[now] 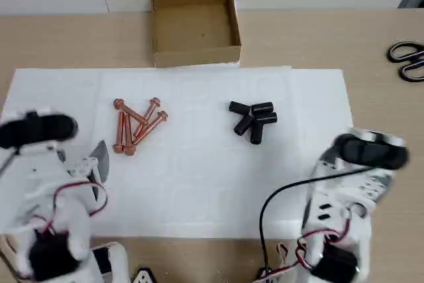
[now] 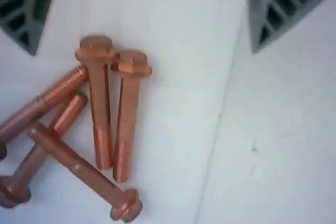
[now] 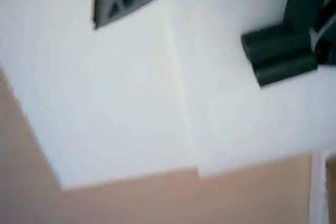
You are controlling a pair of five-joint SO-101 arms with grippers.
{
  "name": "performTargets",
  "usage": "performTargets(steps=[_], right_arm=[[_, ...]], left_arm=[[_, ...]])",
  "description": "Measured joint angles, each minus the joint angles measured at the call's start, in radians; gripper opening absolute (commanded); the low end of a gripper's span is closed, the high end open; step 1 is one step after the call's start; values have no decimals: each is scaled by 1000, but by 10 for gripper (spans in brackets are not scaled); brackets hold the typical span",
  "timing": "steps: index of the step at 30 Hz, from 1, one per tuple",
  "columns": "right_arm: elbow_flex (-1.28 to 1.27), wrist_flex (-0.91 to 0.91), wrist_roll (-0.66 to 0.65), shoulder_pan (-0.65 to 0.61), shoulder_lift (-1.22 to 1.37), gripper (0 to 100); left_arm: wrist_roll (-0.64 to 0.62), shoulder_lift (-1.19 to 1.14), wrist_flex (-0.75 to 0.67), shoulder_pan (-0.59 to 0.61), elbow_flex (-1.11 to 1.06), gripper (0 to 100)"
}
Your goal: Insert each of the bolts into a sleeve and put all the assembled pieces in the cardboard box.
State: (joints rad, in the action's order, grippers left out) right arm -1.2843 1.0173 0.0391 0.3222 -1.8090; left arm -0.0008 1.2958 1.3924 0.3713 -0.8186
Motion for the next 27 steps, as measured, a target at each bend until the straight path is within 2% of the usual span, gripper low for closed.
performTargets(steps=[7,12,16,21,27], right_arm=[[333,0,0,29,23,373],[562,-21,0,29,216,373],[801,12,0,29,511,373],[1180,216,-12,6,965,373],[1559,606,-129,-133,1481,373]], left_arm=[[0,-393,218,0,396,248],[0,-462,235,0,476,248],[0,-463,235,0,483,248],[0,-470,235,0,483,248],[0,-473,235,0,483,248]])
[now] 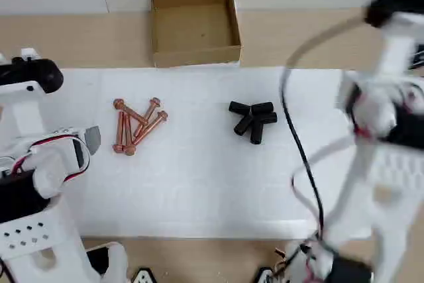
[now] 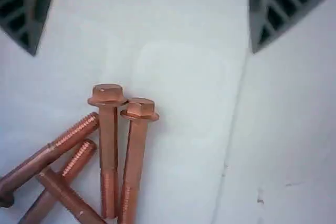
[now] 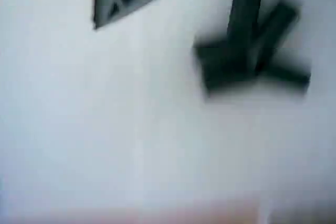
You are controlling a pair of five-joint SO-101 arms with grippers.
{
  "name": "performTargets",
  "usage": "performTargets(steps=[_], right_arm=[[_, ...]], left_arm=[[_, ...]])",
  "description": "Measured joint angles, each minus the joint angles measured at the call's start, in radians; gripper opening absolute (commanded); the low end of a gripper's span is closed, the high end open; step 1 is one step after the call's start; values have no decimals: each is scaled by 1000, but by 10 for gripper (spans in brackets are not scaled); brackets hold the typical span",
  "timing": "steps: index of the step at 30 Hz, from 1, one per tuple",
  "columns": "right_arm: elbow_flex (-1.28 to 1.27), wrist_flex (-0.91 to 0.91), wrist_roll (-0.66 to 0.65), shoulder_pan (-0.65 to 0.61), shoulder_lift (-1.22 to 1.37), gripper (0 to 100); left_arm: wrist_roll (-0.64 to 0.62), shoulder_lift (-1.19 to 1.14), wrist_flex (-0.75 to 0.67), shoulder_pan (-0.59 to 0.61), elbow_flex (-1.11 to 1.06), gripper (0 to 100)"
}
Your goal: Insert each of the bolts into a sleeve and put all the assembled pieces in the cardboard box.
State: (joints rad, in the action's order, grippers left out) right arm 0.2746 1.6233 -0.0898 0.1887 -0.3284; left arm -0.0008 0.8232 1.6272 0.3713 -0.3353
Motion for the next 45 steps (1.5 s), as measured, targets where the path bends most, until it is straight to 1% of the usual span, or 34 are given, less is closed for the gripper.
performTargets(steps=[1,4,7,16,20,24,28,32,35,38,40,43,45], right_arm=[[23,41,-6,-23,69,373],[35,74,-12,-52,230,373],[32,81,-12,-58,298,373],[-110,71,-15,-74,321,373],[-169,60,52,-78,321,373],[-206,51,78,-126,321,374],[-216,-35,89,-161,321,374],[-221,-95,158,-166,333,373],[-219,-104,190,-175,388,373],[-140,-25,198,-209,462,372],[-34,52,198,-226,506,372],[106,83,198,-227,537,371],[141,91,203,-235,537,354]], left_arm=[[0,0,0,0,0,248],[0,0,0,0,0,248],[0,0,0,0,0,248],[0,0,8,0,0,248],[3,0,8,0,-29,248],[40,-3,8,0,-84,247],[63,-3,23,0,-103,247],[95,-9,57,0,-106,247],[101,-66,72,0,-106,247],[101,-166,87,0,-89,247],[101,-233,89,0,-64,247],[97,-305,89,0,-25,247],[83,-321,89,0,-3,247]])
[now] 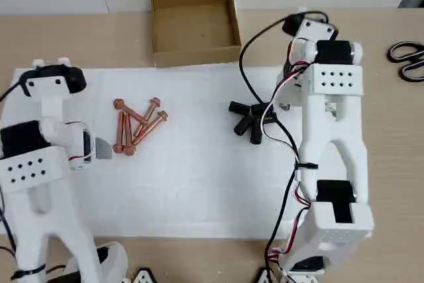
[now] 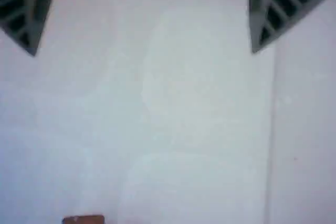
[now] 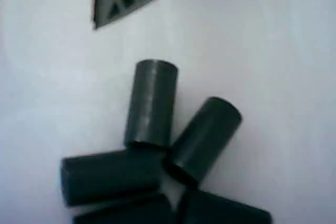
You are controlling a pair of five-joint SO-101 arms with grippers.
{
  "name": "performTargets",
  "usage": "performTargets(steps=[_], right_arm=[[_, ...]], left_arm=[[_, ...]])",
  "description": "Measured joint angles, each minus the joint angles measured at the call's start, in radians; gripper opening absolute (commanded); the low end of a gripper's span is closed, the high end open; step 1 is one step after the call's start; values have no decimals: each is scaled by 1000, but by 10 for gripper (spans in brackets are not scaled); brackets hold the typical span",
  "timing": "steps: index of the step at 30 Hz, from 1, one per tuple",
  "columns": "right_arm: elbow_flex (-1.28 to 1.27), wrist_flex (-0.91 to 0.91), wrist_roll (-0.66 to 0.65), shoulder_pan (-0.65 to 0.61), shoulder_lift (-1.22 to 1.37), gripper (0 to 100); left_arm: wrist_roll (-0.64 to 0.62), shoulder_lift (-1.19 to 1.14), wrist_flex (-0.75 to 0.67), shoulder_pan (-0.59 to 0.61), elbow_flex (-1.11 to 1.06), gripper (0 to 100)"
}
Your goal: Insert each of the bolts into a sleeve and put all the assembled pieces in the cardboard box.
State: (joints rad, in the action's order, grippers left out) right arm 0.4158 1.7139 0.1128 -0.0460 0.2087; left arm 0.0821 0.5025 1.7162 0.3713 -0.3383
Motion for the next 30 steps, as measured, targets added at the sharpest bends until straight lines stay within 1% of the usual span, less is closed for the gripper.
performTargets(steps=[6,9,16,30], right_arm=[[5,0,2,-100,69,204],[5,0,2,-152,98,170],[5,0,2,-186,198,165],[5,-44,2,-183,368,165]], left_arm=[[-14,-5,0,0,21,247],[-28,-5,0,0,21,247],[-46,-5,0,0,21,247],[-46,-5,0,0,21,247]])
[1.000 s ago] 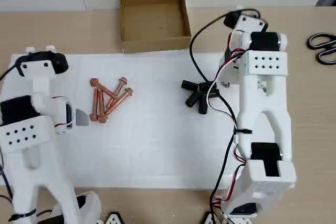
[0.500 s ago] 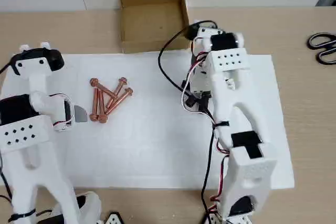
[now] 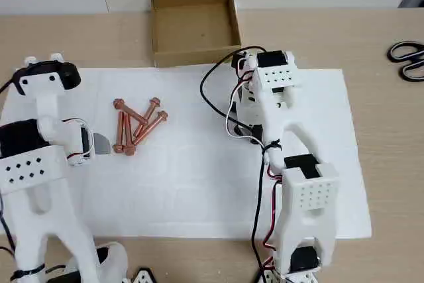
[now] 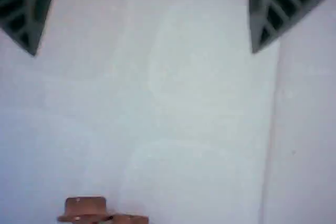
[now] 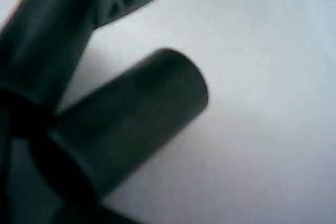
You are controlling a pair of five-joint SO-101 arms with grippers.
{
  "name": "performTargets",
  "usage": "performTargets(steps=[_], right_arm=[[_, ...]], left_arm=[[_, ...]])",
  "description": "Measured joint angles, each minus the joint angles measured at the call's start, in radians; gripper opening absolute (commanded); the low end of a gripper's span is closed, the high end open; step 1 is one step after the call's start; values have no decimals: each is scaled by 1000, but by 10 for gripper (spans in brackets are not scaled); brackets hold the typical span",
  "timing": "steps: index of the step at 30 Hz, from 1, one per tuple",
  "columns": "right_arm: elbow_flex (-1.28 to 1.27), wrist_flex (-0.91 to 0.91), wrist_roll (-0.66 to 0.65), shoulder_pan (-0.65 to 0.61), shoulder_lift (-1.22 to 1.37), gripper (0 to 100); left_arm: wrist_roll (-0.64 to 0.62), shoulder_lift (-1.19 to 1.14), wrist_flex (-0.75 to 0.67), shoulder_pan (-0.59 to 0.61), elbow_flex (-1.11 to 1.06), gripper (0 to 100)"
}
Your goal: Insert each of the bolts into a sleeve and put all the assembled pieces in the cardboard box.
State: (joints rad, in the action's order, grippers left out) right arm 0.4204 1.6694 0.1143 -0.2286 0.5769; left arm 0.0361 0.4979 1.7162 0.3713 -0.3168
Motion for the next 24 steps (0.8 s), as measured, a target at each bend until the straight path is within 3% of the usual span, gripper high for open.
performTargets(steps=[4,12,24], right_arm=[[0,-28,0,-2,34,151],[2,-54,0,9,80,5],[3,8,-37,8,71,4]], left_arm=[[0,-2,0,0,0,247],[0,-6,0,0,0,247],[0,-6,0,0,0,247]])
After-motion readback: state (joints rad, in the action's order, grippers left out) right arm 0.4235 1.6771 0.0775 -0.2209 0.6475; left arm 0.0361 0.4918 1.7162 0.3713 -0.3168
